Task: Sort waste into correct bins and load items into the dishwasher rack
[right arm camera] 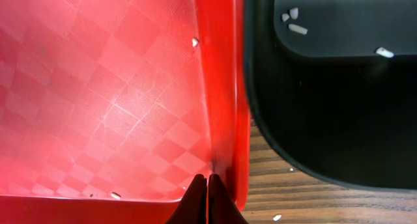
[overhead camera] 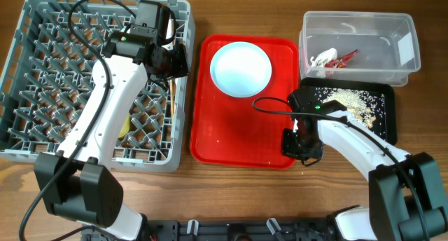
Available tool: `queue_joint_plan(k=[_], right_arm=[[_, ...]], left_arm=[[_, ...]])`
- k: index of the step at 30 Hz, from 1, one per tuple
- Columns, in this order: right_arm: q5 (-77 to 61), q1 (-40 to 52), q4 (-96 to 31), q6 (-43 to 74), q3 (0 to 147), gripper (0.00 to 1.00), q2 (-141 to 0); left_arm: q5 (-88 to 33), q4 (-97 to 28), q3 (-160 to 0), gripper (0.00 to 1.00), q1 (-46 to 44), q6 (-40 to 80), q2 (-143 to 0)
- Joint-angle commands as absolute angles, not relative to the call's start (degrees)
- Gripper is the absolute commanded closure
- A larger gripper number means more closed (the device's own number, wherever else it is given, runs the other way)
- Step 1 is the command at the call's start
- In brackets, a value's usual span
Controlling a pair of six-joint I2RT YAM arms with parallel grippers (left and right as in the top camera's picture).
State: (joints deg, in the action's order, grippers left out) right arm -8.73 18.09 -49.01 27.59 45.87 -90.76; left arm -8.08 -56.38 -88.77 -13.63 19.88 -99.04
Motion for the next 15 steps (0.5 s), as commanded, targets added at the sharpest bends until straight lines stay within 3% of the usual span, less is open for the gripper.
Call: queue_joint_plan(k=[1,12,15], right_arm=[[-8.6,18.2,-47.4,28.9,45.4,0.96,-91.4],[-4.4,18.2,-48.7,33.0,45.4,0.96,-91.4],[-7.9,18.2,-48.8,28.2,46.3,0.96,-91.4]], left_arm=[[-8.7,-56.2,-88.8,0.64,-13.3,20.2,-98.5],[-8.7,-56.2,-88.8,0.64,-13.3,20.2,-98.5],[-8.7,-56.1,-88.8,0.59,-13.3,20.2,-98.5]])
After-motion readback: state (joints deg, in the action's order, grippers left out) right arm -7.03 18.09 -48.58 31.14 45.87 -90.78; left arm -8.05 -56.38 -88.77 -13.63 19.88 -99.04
